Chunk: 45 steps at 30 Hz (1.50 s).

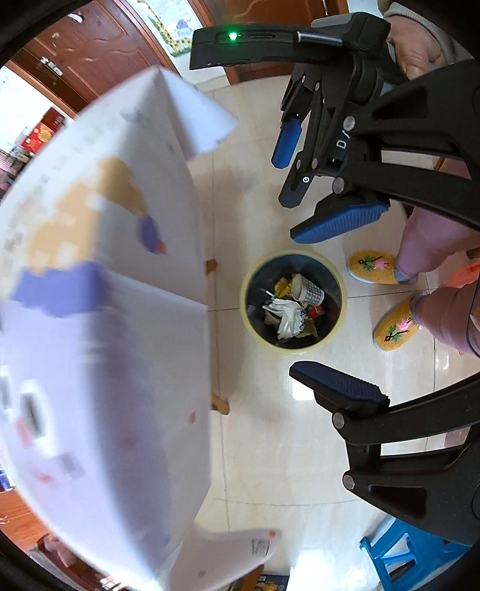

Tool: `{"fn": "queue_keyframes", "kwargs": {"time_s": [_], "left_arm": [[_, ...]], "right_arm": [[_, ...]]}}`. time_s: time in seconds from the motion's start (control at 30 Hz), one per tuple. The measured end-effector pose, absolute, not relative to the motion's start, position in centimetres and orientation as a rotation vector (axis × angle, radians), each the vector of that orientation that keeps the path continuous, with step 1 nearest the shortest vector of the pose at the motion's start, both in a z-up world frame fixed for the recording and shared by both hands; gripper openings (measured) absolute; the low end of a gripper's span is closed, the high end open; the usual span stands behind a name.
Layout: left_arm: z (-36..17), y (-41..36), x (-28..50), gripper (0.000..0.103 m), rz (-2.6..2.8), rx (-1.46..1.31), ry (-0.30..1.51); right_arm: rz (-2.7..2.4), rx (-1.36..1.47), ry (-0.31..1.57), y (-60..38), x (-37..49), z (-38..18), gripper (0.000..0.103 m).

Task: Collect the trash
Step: 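Raise both tools back over the table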

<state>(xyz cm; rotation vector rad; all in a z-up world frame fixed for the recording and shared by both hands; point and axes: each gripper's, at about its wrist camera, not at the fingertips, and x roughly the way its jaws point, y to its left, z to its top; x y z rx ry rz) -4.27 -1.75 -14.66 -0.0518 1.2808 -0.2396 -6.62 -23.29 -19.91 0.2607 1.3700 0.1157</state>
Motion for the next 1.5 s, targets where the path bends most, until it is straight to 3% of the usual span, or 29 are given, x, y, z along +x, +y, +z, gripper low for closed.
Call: {"fn": "queue_keyframes", "kwargs": {"time_s": [0.27, 0.67, 0.77, 1.13, 1.5], "left_arm": [[-3.4, -0.9, -5.0, 0.063, -0.286, -0.043, 1.184], [7.0, 0.6, -5.7, 0.063, -0.296, -0.016, 0.997], [9.1, 1.1, -6.0, 0.063, -0.305, -0.005, 0.943], [14.0, 2.5, -4.7, 0.063, -0.262, 0.016, 0.812], [16.3, 2.5, 2.7, 0.063, -0.215, -0.005, 0.795]], "right_arm": [[0.138, 0.277, 1.237, -22.0, -7.7, -7.6, 0.062], [0.174, 0.197, 0.991, -18.4, -7.5, 5.7, 0.068], [0.151, 0.171, 0.934, -18.0, -7.5, 7.6, 0.076], [0.105, 0.121, 0.825, -17.6, -6.2, 13.8, 0.077], [0.132, 0.013, 0.764, -18.6, 1.2, 17.0, 0.080]]}}
